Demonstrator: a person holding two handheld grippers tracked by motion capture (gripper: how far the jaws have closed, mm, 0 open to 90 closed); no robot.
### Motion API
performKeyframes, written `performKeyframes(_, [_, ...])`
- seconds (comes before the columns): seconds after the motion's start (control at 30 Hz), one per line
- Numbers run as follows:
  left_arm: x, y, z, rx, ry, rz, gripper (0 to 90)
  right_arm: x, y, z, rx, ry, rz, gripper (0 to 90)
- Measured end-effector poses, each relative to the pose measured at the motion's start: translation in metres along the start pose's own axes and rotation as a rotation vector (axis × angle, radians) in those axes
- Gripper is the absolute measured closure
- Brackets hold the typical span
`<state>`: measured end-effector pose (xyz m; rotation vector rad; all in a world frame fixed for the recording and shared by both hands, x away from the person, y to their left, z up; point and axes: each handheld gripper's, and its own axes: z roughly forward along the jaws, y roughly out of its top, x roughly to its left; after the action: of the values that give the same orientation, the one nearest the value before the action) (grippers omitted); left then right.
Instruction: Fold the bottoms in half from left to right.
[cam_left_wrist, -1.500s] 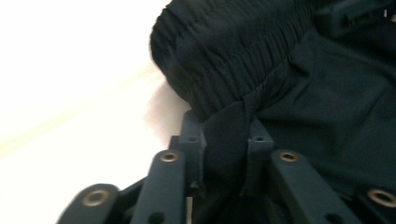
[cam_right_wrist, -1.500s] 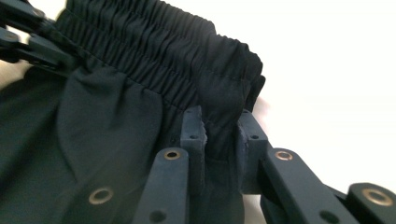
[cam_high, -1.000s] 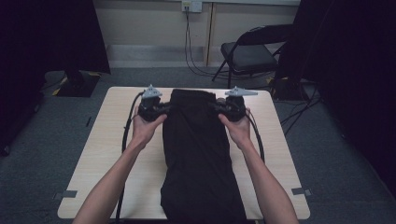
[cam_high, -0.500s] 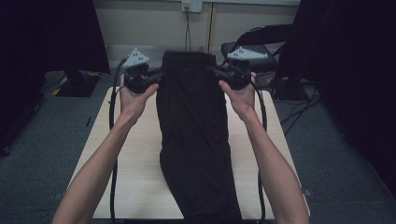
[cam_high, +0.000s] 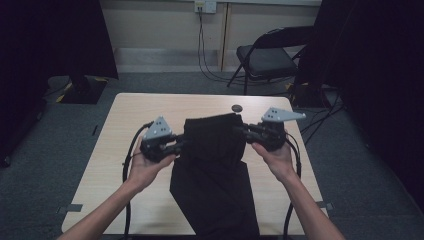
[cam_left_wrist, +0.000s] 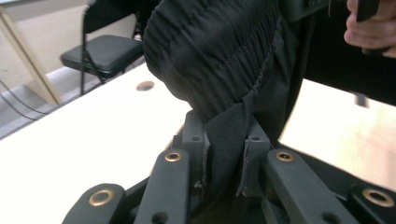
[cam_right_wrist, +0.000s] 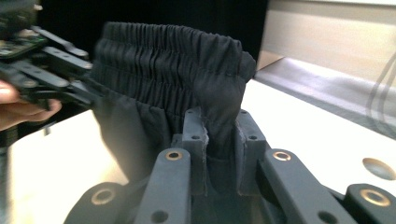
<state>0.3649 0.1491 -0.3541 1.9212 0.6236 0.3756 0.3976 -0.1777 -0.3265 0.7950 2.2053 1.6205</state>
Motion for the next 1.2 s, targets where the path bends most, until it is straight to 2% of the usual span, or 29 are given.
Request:
performKeyframes(0.03, [0.000,0.000,0.000,0.000,0.000,0.000,77.0,0.005,-0.007,-0.005,0.011,0.012,0.005,77.9])
performKeyframes(0.07, [-0.006,-0.008,0.001,0.015,-0.017,-0.009,77.0,0.010,-0.016,-0.008,0.030,0.017,0.010,77.9])
performKeyframes(0.1, [-0.016,-0.026,0.005,0.054,-0.049,-0.027,76.9,0.015,-0.025,-0.010,0.058,0.017,0.008,77.9])
performKeyframes(0.17, [-0.026,-0.046,0.013,0.116,-0.089,-0.036,76.5,0.020,-0.048,-0.014,0.107,0.031,0.036,77.9])
performKeyframes(0.2, [-0.026,-0.046,0.013,0.116,-0.089,-0.036,76.4,0.020,-0.048,-0.014,0.107,0.031,0.036,77.9])
performKeyframes(0.23, [-0.034,-0.066,0.022,0.169,-0.129,-0.073,76.3,0.024,-0.074,-0.015,0.166,0.042,0.066,77.8])
performKeyframes(0.27, [-0.039,-0.076,0.026,0.196,-0.150,-0.084,76.3,0.025,-0.086,-0.014,0.195,0.048,0.091,77.8])
performKeyframes(0.3, [-0.039,-0.076,0.026,0.196,-0.150,-0.084,76.2,0.026,-0.099,-0.013,0.225,0.051,0.103,77.9])
performKeyframes(0.33, [-0.043,-0.086,0.032,0.244,-0.160,-0.059,76.2,0.026,-0.099,-0.013,0.225,0.051,0.103,77.9])
performKeyframes(0.37, [-0.047,-0.095,0.038,0.278,-0.160,-0.042,76.1,0.027,-0.111,-0.011,0.261,0.053,0.115,77.8])
performKeyframes(0.4, [-0.047,-0.108,0.048,0.341,-0.191,-0.083,76.0,0.028,-0.133,-0.003,0.329,0.060,0.138,77.8])
performKeyframes(0.43, [-0.046,-0.112,0.052,0.362,-0.183,-0.086,75.9,0.027,-0.143,0.001,0.352,0.055,0.144,77.8])
performKeyframes(0.47, [-0.046,-0.112,0.052,0.362,-0.183,-0.086,75.7,0.027,-0.143,0.001,0.352,0.055,0.144,77.8])
performKeyframes(0.5, [-0.044,-0.115,0.056,0.384,-0.179,-0.091,75.7,0.027,-0.152,0.010,0.404,0.041,0.127,77.9])
performKeyframes(0.53, [-0.042,-0.117,0.059,0.394,-0.176,-0.095,75.7,0.027,-0.152,0.010,0.404,0.041,0.127,77.9])
performKeyframes(0.6, [-0.037,-0.118,0.063,0.392,-0.162,-0.078,75.8,0.025,-0.155,0.018,0.430,0.027,0.112,78.0])
performKeyframes(0.63, [-0.032,-0.115,0.068,0.389,-0.101,-0.036,75.9,0.019,-0.158,0.030,0.441,0.003,0.096,78.1])
performKeyframes(0.67, [-0.032,-0.115,0.068,0.389,-0.101,-0.036,75.9,0.019,-0.158,0.030,0.441,0.003,0.096,78.1])
performKeyframes(0.7, [-0.018,-0.112,0.076,0.386,-0.039,-0.032,75.9,0.009,-0.156,0.043,0.426,-0.019,0.087,78.3])
performKeyframes(0.8, [0.016,-0.107,0.094,0.345,0.055,-0.075,76.5,-0.010,-0.149,0.068,0.400,-0.064,0.098,78.5])
performKeyframes(0.9, [0.048,-0.097,0.113,0.347,0.132,-0.078,77.1,-0.031,-0.139,0.094,0.385,-0.112,0.102,78.5])
performKeyframes(0.97, [0.066,-0.094,0.124,0.317,0.187,-0.087,77.3,-0.043,-0.134,0.110,0.372,-0.146,0.106,78.5])
performKeyframes(1.0, [0.066,-0.094,0.124,0.317,0.187,-0.087,77.5,-0.048,-0.131,0.118,0.368,-0.165,0.108,78.5])
performKeyframes(1.03, [0.075,-0.094,0.129,0.300,0.205,-0.096,77.5,-0.054,-0.127,0.125,0.368,-0.182,0.105,78.5])
performKeyframes(1.07, [0.089,-0.090,0.139,0.288,0.243,-0.111,77.6,-0.060,-0.124,0.133,0.366,-0.195,0.103,78.5])
performKeyframes(1.1, [0.097,-0.087,0.144,0.292,0.248,-0.114,77.5,-0.066,-0.121,0.140,0.372,-0.209,0.104,78.5])
performKeyframes(1.13, [0.097,-0.087,0.144,0.292,0.248,-0.114,77.5,-0.066,-0.121,0.140,0.372,-0.209,0.104,78.5])
performKeyframes(1.17, [0.110,-0.083,0.152,0.289,0.270,-0.122,77.4,-0.076,-0.114,0.152,0.377,-0.239,0.124,78.4])
performKeyframes(1.2, [0.110,-0.083,0.152,0.289,0.270,-0.122,77.3,-0.076,-0.114,0.152,0.377,-0.239,0.124,78.4])
